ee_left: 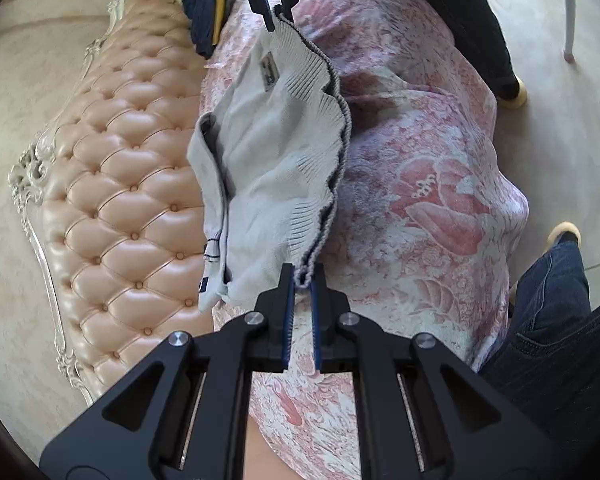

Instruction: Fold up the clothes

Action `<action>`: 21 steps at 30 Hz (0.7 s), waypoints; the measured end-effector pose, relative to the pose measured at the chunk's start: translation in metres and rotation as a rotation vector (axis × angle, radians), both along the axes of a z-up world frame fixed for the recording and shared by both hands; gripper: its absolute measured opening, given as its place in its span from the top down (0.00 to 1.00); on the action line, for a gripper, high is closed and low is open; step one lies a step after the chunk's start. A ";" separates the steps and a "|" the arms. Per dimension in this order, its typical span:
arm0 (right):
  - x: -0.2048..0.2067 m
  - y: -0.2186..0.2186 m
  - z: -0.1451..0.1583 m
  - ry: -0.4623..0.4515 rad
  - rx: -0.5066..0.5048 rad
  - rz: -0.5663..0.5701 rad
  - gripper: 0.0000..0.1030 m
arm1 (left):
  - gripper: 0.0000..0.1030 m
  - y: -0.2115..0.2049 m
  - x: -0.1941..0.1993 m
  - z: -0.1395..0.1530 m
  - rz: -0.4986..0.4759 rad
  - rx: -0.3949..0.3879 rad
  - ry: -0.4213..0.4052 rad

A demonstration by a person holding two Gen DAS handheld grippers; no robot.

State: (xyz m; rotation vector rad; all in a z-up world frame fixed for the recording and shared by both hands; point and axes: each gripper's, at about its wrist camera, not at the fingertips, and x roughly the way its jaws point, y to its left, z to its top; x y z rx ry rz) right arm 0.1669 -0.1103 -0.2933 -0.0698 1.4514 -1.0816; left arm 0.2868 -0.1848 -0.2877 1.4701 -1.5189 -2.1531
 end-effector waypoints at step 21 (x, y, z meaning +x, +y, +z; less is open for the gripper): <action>-0.140 -0.127 0.107 -0.704 -0.087 -0.518 0.90 | 0.92 -0.182 -0.071 0.121 0.440 0.529 0.353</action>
